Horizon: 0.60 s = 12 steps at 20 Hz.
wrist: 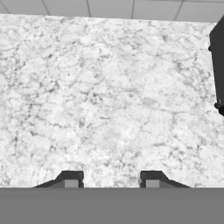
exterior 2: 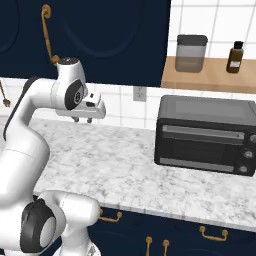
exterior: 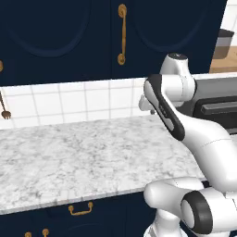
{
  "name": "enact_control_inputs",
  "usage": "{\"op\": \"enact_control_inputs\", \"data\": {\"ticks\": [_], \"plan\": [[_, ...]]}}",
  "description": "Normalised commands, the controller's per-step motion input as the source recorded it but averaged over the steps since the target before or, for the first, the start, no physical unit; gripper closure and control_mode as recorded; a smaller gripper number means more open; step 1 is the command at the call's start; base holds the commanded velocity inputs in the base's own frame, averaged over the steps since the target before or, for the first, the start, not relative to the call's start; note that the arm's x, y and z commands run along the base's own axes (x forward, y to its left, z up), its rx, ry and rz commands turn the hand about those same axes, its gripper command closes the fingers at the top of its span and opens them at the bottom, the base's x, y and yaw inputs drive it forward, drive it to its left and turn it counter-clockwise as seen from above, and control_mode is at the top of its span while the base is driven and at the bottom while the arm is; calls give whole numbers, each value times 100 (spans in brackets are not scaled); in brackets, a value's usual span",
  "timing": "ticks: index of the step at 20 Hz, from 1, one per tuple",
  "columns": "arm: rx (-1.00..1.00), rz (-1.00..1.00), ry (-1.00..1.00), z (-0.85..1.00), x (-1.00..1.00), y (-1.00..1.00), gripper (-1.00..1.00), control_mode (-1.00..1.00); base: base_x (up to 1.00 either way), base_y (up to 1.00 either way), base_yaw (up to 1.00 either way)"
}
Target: Take a straw from the drawer in front and place it inside the glass cup on the dining counter.
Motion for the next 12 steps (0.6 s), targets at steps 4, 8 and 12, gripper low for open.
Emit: {"op": "enact_control_inputs", "data": {"ticks": [4, 8, 12], "plan": [[0, 0, 0, 0, 0, 0, -100, 100, -43, 0, 0], [0, 0, 0, 0, 0, 0, -100, 100, -100, -6, -3], [0, 0, 0, 0, 0, 0, -100, 100, -59, -35, 7]]}}
